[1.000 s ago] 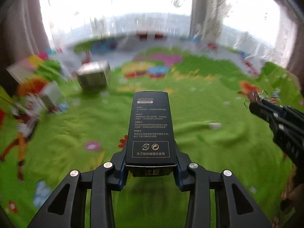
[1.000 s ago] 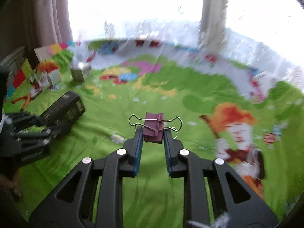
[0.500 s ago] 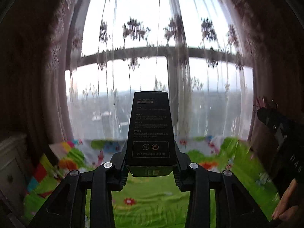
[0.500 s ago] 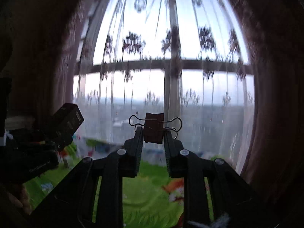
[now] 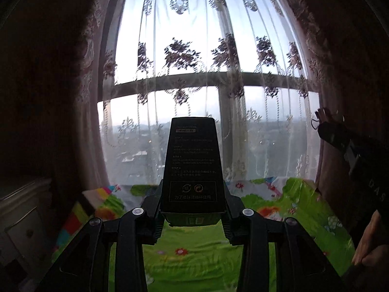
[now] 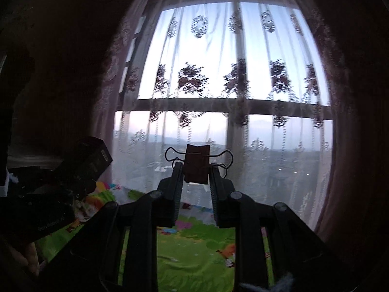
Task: Organize rigid objects
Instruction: 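Lift the binder clip and black box and carry both over the bin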
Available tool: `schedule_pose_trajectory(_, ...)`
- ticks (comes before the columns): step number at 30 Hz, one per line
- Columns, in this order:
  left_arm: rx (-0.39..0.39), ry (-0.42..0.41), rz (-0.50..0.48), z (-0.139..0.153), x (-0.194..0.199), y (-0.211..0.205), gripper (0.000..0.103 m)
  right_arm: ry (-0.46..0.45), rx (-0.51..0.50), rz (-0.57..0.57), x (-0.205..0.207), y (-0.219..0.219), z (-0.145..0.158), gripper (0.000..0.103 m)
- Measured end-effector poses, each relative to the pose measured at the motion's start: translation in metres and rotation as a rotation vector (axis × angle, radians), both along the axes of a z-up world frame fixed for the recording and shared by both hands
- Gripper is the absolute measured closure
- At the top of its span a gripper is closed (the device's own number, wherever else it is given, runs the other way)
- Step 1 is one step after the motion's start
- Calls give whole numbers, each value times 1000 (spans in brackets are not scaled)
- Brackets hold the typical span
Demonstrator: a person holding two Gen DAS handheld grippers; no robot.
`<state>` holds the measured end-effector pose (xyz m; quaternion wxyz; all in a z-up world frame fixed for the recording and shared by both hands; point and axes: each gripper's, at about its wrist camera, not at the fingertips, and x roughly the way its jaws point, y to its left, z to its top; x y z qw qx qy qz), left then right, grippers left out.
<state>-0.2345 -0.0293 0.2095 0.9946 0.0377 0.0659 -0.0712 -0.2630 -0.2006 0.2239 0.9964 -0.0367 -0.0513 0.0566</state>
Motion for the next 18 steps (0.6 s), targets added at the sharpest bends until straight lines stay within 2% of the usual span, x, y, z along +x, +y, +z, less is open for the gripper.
schedule_pose_trajectory(7,-2,31,83,-12,-21,37,63,14,-27,127,-12,36,-4,78)
schedule_pose_trajectory(18,-4,12,220,-15,-58,91,63,27,-60,311,-25,87,-2,78)
